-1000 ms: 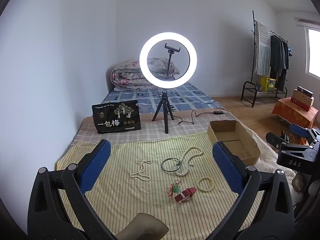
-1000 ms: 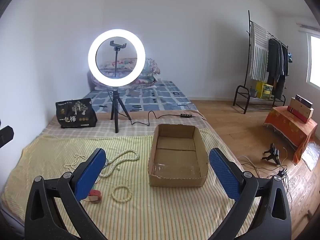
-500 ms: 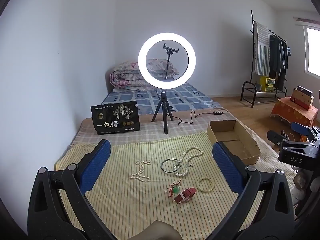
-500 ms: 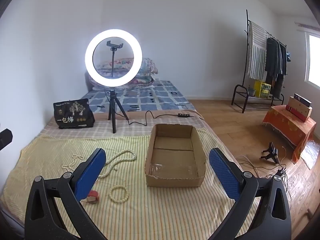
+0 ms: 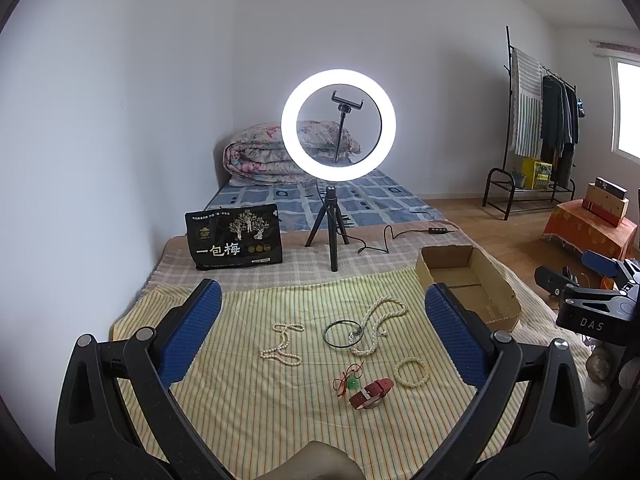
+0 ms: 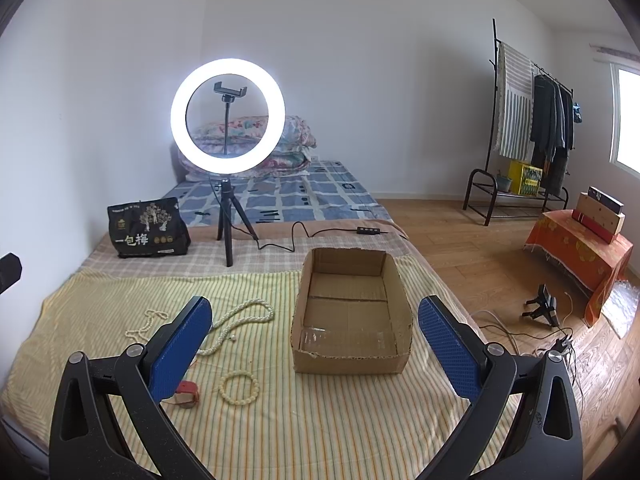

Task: Organize jewelry

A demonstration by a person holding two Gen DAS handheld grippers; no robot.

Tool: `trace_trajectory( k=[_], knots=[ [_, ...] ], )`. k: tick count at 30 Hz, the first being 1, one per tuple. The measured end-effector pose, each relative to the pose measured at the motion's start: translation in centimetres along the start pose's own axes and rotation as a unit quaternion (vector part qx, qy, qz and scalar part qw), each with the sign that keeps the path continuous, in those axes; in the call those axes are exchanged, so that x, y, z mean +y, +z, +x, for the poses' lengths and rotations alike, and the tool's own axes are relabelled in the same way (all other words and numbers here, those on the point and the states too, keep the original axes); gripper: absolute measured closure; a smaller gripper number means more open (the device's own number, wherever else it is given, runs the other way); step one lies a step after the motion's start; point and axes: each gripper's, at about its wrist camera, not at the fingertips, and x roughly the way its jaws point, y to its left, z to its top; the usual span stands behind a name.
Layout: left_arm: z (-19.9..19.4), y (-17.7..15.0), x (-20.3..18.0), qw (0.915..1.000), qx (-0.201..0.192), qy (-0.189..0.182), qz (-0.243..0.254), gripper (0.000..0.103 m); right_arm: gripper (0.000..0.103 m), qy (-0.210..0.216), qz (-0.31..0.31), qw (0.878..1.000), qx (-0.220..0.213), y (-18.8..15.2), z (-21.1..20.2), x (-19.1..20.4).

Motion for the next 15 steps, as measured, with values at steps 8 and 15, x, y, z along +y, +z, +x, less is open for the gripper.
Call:
trace_trajectory(
  k=[8, 15],
  knots=[
    [-0.03, -0.06, 0.2, 1.0, 0.0, 0.0, 0.0, 0.0, 0.001, 0.002, 0.0, 1.0, 0.001, 0.01, 0.07, 0.06],
    [-0.06, -0.06, 0.21, 1.0, 0.0, 0.0, -0.001, 0.0, 0.001, 0.002, 0.0, 1.0, 0.001, -0.05, 0.12, 0.12]
  ],
)
